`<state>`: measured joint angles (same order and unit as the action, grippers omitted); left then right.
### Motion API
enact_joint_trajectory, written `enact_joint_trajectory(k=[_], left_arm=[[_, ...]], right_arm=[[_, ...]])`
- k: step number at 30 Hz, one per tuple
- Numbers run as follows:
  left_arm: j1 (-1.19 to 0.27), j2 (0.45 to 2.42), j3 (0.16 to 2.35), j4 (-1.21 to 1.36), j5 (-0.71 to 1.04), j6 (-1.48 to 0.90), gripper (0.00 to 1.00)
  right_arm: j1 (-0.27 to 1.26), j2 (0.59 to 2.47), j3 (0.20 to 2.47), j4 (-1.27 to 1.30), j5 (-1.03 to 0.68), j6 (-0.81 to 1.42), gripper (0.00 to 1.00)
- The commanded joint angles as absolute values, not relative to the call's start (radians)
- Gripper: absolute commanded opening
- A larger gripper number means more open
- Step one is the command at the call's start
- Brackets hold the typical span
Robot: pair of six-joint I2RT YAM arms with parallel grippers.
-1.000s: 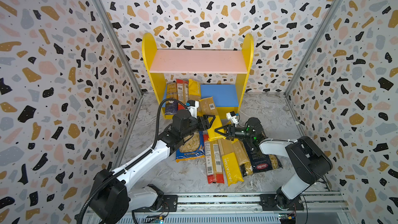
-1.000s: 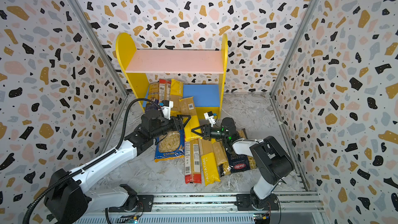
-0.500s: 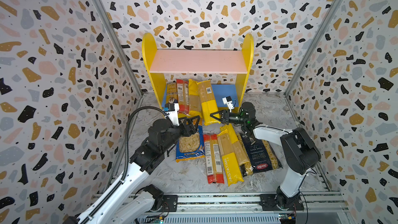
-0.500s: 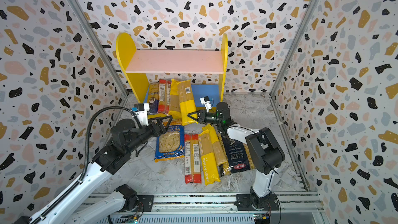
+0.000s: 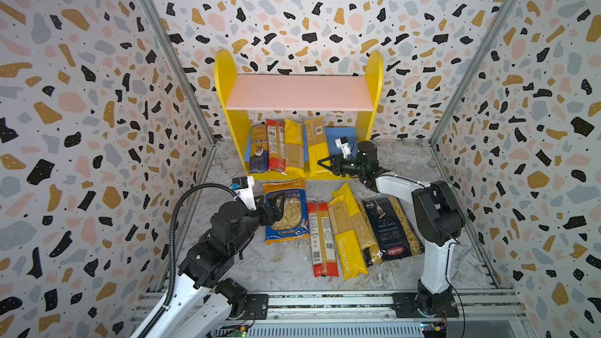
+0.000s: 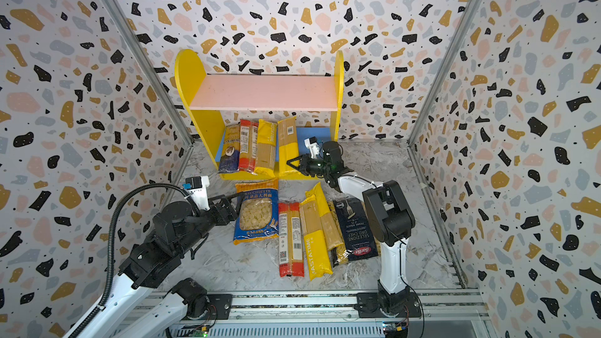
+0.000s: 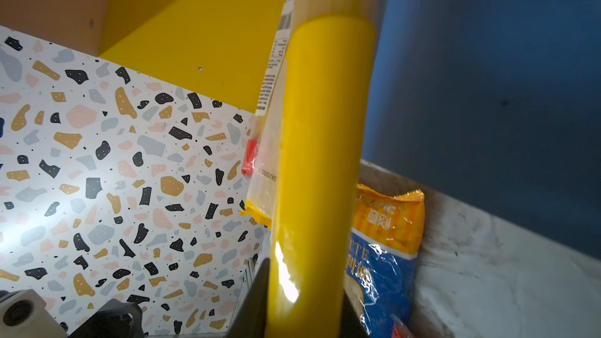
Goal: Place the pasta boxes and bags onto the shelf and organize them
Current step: 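Stand the yellow Pastatime pack on the blue shelf with the right gripper and open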
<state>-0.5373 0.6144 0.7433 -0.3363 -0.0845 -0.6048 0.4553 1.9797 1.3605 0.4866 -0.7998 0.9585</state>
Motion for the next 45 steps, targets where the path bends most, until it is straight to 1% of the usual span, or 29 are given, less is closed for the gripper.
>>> enact_joint_trajectory(k=[1, 5, 14, 25, 28, 30, 37, 39, 41, 45], left_arm=[[-0.531, 0.618, 0.733, -0.313, -0.086, -0.581, 0.85], [-0.531, 0.620, 0.730, -0.308, -0.081, -0.574, 0.85], [-0.531, 0.602, 0.734, -0.325, -0.090, -0.557, 0.86], [-0.531, 0.576, 0.729, -0.336, -0.091, -0.551, 0.87], [-0.531, 0.571, 0.729, -0.343, -0.087, -0.546, 0.87], [-0.531, 0.567, 0.730, -0.347, -0.086, -0.545, 0.87], [-0.531, 0.557, 0.727, -0.348, -0.077, -0.544, 0.88], [-0.531, 0.557, 0.724, -0.345, -0.069, -0.544, 0.88], [-0.531, 0.556, 0.723, -0.341, -0.065, -0.548, 0.88], [-0.531, 0.553, 0.721, -0.336, -0.059, -0.551, 0.88]], right_arm=[[0.452, 1.952, 1.466, 0.599, -0.803, 0.869, 0.00], [0.457, 1.986, 1.502, 0.596, -0.799, 0.887, 0.00], [0.487, 2.024, 1.589, 0.506, -0.748, 0.842, 0.00], [0.507, 2.044, 1.621, 0.457, -0.696, 0.843, 0.00], [0.508, 2.053, 1.635, 0.433, -0.689, 0.850, 0.07], [0.510, 2.046, 1.634, 0.413, -0.680, 0.837, 0.14], [0.518, 2.005, 1.661, 0.261, -0.603, 0.744, 0.49], [0.518, 2.001, 1.666, 0.225, -0.589, 0.724, 0.53], [0.516, 1.994, 1.663, 0.206, -0.583, 0.716, 0.54], [0.515, 1.974, 1.660, 0.156, -0.564, 0.690, 0.61]])
